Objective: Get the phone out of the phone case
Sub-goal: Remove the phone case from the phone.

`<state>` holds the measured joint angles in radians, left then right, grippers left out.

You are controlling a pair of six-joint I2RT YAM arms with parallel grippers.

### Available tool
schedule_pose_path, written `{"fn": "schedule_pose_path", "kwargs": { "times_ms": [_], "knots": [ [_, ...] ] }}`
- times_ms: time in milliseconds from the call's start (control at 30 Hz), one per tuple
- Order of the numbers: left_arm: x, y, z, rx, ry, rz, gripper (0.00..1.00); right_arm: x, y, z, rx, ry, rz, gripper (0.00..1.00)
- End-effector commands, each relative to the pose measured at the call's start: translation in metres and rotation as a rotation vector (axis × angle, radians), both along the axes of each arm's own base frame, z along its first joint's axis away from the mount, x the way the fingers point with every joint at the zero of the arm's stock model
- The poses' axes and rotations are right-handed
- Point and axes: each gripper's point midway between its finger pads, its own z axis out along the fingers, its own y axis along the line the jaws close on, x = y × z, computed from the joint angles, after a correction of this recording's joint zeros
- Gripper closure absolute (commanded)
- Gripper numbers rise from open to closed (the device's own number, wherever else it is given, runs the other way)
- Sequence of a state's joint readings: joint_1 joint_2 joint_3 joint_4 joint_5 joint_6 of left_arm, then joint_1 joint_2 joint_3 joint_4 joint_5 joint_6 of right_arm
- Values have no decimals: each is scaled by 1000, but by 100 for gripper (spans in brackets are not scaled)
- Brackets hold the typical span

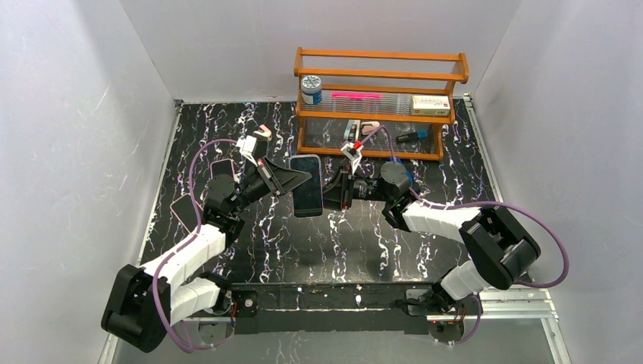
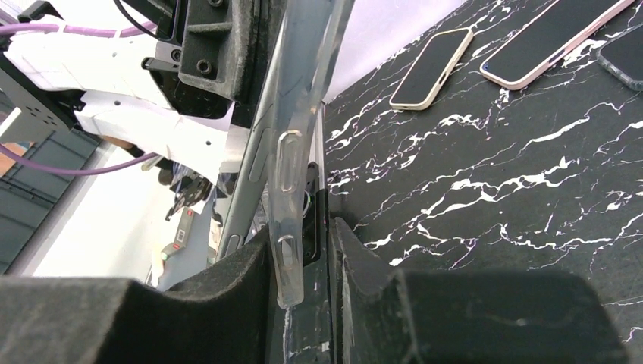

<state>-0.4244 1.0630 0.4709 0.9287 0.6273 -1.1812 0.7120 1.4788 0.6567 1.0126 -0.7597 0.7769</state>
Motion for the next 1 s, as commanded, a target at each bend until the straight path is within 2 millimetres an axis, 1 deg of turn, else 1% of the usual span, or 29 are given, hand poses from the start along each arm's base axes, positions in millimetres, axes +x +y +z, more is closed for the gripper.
{"fn": "schedule_pose_path", "kwargs": {
  "times_ms": [0, 67, 100, 133, 167, 233, 267, 333, 467, 533, 600, 667, 733, 800, 900, 933, 967],
  "knots": [
    [-33, -18, -26, 48, 86, -172, 100, 33, -6, 75, 224, -162, -201, 64],
    [-28, -20, -31, 62, 93, -160, 100, 34, -8, 68, 215, -137, -204, 67],
    [-24, -21, -31, 71, 89, -152, 98, 34, -9, 64, 213, -120, -204, 70],
    [-20, -22, -34, 88, 92, -147, 92, 33, -10, 62, 217, -110, -201, 74],
    [-16, -23, -41, 117, 110, -137, 86, 32, -12, 59, 214, -97, -198, 79],
    [-3, -23, -53, 182, 129, -95, 74, 31, -15, 52, 199, -74, -200, 95],
    [3, -22, -60, 225, 136, -71, 70, 30, -17, 47, 186, -61, -204, 99],
    [14, -18, -71, 316, 139, -21, 59, 31, -21, 36, 144, -37, -221, 99],
    [33, -11, -76, 417, 137, 57, 43, 33, -28, 13, 70, 13, -271, 99],
    [42, -6, -82, 477, 144, 99, 35, 33, -31, 3, 40, 58, -291, 99],
    [49, 2, -88, 540, 154, 141, 30, 35, -33, -7, 11, 104, -314, 99],
    [53, 9, -89, 591, 149, 181, 28, 39, -37, -17, -23, 158, -355, 99],
    [53, 14, -90, 649, 129, 207, 24, 44, -39, -27, -62, 224, -398, 99],
    [49, 15, -91, 727, 97, 219, 22, 48, -42, -35, -98, 281, -437, 99],
    [39, 12, -97, 862, 32, 219, 21, 52, -45, -47, -143, 369, -485, 99],
    [36, 11, -100, 896, 13, 222, 20, 54, -46, -48, -150, 388, -500, 99],
    [33, 11, -100, 919, -8, 221, 19, 55, -48, -53, -175, 420, -514, 99]
  ]
}}
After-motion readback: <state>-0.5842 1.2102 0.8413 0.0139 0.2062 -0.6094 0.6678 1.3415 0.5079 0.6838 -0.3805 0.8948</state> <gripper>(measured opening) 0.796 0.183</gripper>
